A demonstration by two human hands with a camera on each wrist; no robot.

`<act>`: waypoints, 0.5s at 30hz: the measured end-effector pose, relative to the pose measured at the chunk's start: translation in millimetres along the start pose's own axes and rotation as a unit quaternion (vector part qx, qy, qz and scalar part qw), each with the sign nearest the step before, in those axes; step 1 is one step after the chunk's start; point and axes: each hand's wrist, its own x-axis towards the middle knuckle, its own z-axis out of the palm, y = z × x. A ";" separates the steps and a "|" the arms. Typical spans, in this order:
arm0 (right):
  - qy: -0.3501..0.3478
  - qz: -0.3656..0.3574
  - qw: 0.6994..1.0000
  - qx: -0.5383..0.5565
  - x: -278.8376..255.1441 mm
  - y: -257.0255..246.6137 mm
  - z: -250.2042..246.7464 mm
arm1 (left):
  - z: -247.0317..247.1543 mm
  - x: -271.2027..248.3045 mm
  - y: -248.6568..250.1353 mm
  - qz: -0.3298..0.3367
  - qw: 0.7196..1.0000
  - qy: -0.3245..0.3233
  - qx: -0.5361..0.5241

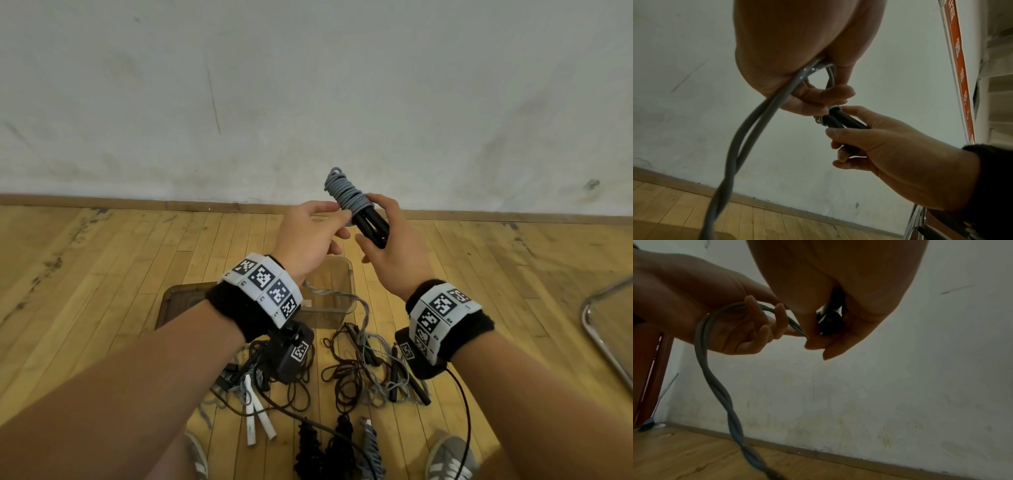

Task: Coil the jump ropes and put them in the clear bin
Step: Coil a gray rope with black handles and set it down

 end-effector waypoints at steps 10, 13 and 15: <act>-0.019 -0.069 0.995 0.072 -3.7 -7.7 4.3 | -2.7 -0.1 -1.8 -0.014 0.999 0.010 -0.038; -0.029 -0.070 0.993 0.093 -5.2 -9.7 3.2 | -2.3 0.0 -1.6 -0.013 0.999 0.012 -0.041; -0.031 -0.072 0.989 0.123 -5.5 -10.8 1.7 | -2.1 0.0 -0.9 -0.015 0.999 0.014 -0.041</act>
